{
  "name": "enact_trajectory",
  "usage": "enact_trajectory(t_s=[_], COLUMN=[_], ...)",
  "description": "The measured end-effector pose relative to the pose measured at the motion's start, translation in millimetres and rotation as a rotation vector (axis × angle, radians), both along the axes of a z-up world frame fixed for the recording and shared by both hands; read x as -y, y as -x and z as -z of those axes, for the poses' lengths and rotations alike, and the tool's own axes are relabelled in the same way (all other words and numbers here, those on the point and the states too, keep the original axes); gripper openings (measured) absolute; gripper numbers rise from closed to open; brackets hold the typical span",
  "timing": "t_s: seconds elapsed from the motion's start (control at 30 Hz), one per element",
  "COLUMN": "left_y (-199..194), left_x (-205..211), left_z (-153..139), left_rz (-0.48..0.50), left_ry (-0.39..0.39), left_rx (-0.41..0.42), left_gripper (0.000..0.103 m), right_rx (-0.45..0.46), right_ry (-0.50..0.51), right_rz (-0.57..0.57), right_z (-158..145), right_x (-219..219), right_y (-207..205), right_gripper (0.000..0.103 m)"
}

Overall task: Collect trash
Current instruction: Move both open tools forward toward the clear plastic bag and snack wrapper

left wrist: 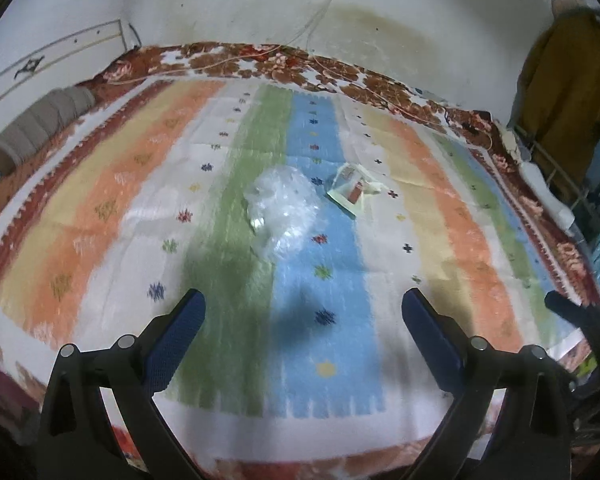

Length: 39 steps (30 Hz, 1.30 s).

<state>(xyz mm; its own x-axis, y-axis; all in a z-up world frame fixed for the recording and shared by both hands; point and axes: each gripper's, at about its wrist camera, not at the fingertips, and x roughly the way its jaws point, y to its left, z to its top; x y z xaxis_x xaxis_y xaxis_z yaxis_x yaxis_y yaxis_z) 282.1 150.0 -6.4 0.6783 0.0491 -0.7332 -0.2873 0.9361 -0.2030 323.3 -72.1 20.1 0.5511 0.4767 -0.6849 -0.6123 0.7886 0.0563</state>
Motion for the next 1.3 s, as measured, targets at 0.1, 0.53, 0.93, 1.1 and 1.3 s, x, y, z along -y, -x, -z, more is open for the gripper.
enact_trajectory(t_s=[0.1,0.53,0.93,1.1,1.3], left_y=[-10.9,-45.0,-79.5,-86.4,-95.0], left_x=[-8.1,-29.3,-39.8,-51.2,-58.9], left_z=[3.5,36.7,56.7,65.3,73.4], left_rz=[0.000,0.022,0.054,0.045,0.050], left_ry=[0.028,-0.024,-0.030,-0.018,0.016], left_rx=[0.003,-0.030,-0.059,-0.064,-0.067], left_gripper=[0.096,0.096,0.096,0.096,0.096], right_rx=[-0.012,-0.069,-0.130,-0.197,-0.266], right_ry=[0.008,0.045,0.055,0.046,0.014], right_rz=[0.002,0.021,0.060,0.122,0.173], right_z=[4.8,23.5,32.6,47.2,62.4], right_x=[-6.5,-47.2,-106.2,-119.2,-140.2], right_y=[-13.7,-82.0,-147.1,-180.4,-213.9], right_gripper=[0.094,0.094,0.094,0.094,0.094])
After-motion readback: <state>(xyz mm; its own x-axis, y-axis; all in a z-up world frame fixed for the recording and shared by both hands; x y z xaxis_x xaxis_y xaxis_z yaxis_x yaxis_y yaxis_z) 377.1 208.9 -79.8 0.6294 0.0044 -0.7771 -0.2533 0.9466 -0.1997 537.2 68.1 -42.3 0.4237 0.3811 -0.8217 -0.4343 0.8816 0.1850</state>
